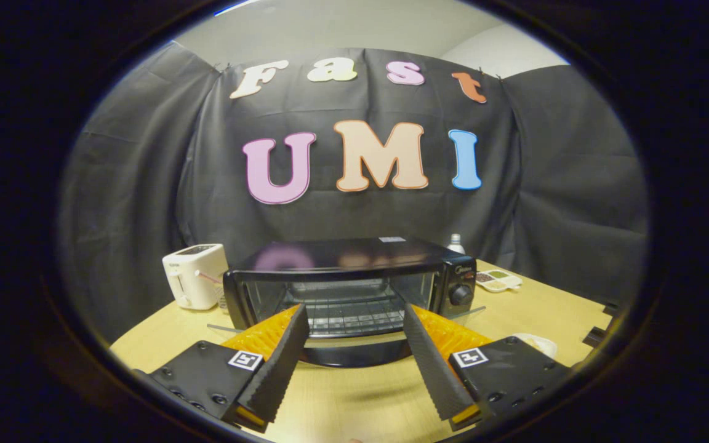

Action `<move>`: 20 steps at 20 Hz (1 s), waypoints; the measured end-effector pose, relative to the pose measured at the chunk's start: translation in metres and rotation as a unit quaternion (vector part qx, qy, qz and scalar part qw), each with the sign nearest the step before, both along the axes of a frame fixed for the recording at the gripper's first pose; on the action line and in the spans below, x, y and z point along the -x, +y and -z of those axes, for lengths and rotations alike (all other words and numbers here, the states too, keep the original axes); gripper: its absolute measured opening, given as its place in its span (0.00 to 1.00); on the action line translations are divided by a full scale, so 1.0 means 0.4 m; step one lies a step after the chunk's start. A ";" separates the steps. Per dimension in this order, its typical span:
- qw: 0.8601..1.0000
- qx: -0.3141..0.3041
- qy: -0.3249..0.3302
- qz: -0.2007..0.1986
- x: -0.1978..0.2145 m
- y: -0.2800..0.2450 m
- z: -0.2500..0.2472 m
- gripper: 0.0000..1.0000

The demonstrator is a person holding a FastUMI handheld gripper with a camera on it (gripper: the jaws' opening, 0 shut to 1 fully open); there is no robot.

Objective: Open the toaster oven, put the food inside, and close the toaster oven door.

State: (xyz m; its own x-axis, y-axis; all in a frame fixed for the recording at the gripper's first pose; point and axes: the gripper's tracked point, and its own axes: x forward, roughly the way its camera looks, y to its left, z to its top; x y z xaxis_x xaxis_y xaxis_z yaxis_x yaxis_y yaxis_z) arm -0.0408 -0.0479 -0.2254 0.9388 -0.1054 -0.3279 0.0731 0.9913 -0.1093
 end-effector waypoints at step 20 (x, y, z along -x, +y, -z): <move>0.998 -0.020 0.055 0.015 0.191 -0.037 0.139 0.96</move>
State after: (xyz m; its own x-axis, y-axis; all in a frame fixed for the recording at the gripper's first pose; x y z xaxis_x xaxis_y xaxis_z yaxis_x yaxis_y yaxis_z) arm -0.1171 -0.0628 -0.2810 0.8930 -0.1181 -0.4342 0.0931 0.9926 -0.0786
